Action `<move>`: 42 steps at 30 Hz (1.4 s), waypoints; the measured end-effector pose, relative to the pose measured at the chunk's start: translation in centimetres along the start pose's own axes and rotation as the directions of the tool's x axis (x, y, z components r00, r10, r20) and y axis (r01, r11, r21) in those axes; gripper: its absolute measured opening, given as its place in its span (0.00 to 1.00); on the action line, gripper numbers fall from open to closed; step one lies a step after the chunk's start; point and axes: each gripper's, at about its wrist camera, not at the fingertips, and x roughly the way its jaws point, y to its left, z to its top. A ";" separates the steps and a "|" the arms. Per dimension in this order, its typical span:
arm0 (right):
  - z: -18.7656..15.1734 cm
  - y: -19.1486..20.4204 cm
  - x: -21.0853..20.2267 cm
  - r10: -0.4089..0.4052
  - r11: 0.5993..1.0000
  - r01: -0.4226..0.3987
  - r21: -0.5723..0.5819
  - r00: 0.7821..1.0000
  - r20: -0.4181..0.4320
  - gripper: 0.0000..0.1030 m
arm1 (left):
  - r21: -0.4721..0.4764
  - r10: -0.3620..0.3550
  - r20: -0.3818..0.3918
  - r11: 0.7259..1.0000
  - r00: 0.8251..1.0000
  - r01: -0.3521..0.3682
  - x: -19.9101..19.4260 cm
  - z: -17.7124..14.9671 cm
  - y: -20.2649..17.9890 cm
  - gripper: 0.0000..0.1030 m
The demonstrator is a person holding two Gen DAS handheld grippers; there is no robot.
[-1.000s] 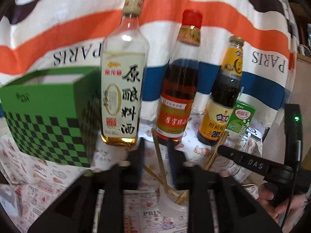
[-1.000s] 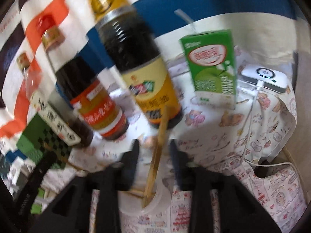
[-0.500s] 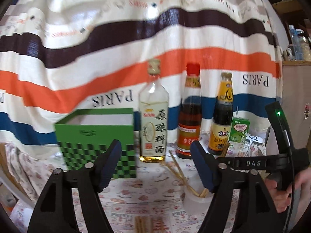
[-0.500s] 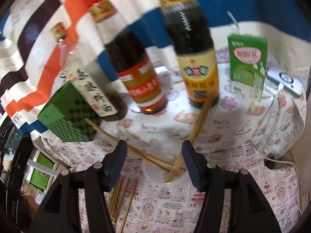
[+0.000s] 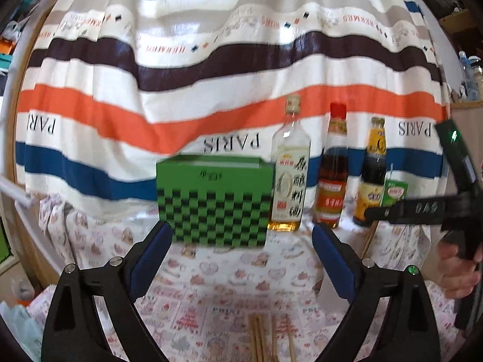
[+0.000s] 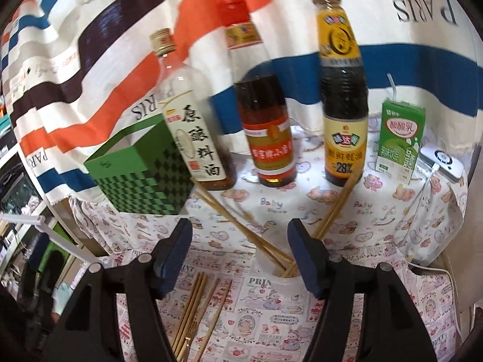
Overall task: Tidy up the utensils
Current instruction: 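Move both open grippers back down to the remaining chopsticks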
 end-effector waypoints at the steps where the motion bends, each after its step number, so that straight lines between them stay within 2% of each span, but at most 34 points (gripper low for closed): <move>1: -0.1 0.3 0.0 0.001 1.000 -0.001 -0.010 1.000 0.000 0.63 | -0.002 0.013 -0.016 1.000 1.000 -0.013 0.2 -0.4 0.2 0.93; 3: -0.4 1.1 0.2 0.004 0.999 -0.004 -0.036 1.000 -0.005 0.64 | 0.000 0.077 -0.044 0.997 0.996 -0.077 1.0 -1.3 0.6 0.95; 7: -1.1 1.8 1.3 0.006 0.999 -0.008 -0.045 0.999 -0.038 0.65 | 0.014 0.145 -0.137 0.989 0.980 -0.144 3.6 -3.3 1.9 0.96; 9: -1.3 2.0 2.0 0.002 0.999 -0.005 -0.047 0.998 -0.060 0.65 | -0.004 0.139 -0.188 0.990 0.972 -0.142 4.9 -4.1 2.7 0.96; 14: -2.1 2.3 3.7 -0.027 0.998 0.022 -0.060 0.995 -0.093 0.66 | -0.079 0.122 -0.322 0.985 0.939 -0.155 7.7 -6.4 4.7 0.96; 18: -2.6 2.0 5.4 -0.017 0.999 0.012 -0.034 0.988 -0.156 0.66 | -0.054 0.141 -0.407 0.983 0.903 -0.178 9.2 -7.7 5.0 0.96; 23: -3.2 1.8 7.1 0.003 1.000 -0.004 -0.008 0.976 -0.220 0.66 | 0.000 0.175 -0.505 0.979 0.845 -0.203 11.2 -9.5 4.6 0.96; 27: -3.7 2.0 8.0 0.033 0.999 -0.034 0.001 0.967 -0.253 0.66 | -0.016 0.174 -0.576 0.974 0.799 -0.224 12.4 -10.7 5.3 0.96; 29: -4.0 2.1 8.6 0.059 0.998 -0.058 0.013 0.960 -0.275 0.66 | -0.036 0.176 -0.593 0.969 0.785 -0.245 12.5 -11.0 6.0 0.96; 32: -4.7 2.8 9.7 0.094 0.995 -0.097 0.006 0.948 -0.305 0.66 | -0.074 0.171 -0.603 0.961 0.779 -0.268 12.5 -11.1 7.3 0.96; 35: -5.6 3.8 10.7 0.100 0.993 -0.114 -0.025 0.941 -0.324 0.56 | -0.112 0.169 -0.593 0.951 0.787 -0.289 12.2 -10.7 8.5 0.96; 37: -6.6 4.6 12.2 0.089 0.992 -0.116 -0.053 0.927 -0.363 0.46 | -0.139 0.151 -0.593 0.948 0.791 -0.286 12.1 -10.5 9.0 0.96; 39: -7.4 4.5 13.6 0.057 0.995 -0.086 -0.057 0.916 -0.397 0.37 | -0.154 0.139 -0.592 0.947 0.794 -0.281 12.2 -10.6 9.2 0.96; 42: -9.0 4.2 16.2 -0.036 0.996 -0.003 -0.090 0.904 -0.426 0.23 | -0.144 0.137 -0.594 0.951 0.792 -0.273 12.6 -10.8 9.0 0.94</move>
